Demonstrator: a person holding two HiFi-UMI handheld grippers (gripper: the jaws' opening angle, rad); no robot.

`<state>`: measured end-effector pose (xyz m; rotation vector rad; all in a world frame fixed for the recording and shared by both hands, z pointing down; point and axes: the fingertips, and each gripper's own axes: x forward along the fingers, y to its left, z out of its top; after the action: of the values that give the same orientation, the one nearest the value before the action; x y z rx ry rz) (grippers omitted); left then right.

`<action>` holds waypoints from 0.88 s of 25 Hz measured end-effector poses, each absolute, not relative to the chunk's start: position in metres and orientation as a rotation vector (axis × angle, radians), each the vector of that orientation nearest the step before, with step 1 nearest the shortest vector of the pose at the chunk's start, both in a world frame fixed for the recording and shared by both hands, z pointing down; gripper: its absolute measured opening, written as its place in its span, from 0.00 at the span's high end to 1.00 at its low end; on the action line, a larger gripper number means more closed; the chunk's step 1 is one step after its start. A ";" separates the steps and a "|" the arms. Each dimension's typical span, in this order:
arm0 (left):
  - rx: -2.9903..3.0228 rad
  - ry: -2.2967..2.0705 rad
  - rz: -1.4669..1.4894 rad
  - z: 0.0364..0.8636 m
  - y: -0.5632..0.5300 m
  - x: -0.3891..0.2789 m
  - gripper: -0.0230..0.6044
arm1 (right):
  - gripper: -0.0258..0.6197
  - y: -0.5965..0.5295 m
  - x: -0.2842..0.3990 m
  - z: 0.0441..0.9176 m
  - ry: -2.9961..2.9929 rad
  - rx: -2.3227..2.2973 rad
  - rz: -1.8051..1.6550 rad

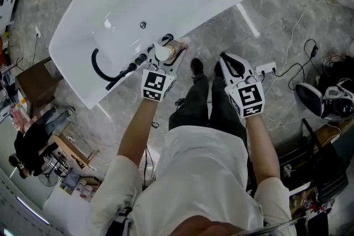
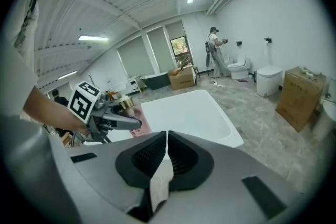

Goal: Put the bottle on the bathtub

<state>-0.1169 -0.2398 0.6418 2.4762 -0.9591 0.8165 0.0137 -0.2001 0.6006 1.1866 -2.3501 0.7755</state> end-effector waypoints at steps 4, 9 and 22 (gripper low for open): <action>2.482 -0.921 0.870 0.692 -0.263 -0.112 0.62 | 0.91 -0.220 0.014 0.639 -2.328 1.197 0.802; 2.488 -0.905 0.912 0.734 -0.282 -0.100 0.62 | 0.91 -0.229 0.017 0.671 -2.315 1.197 0.818; 2.476 -0.938 0.951 0.802 -0.316 -0.073 0.62 | 0.91 -0.239 0.019 0.721 -2.288 1.216 0.884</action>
<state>-0.0732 -0.3162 0.8018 2.4761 -0.9383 0.9511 0.0195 -0.2390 0.7207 1.2160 -2.2882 0.8845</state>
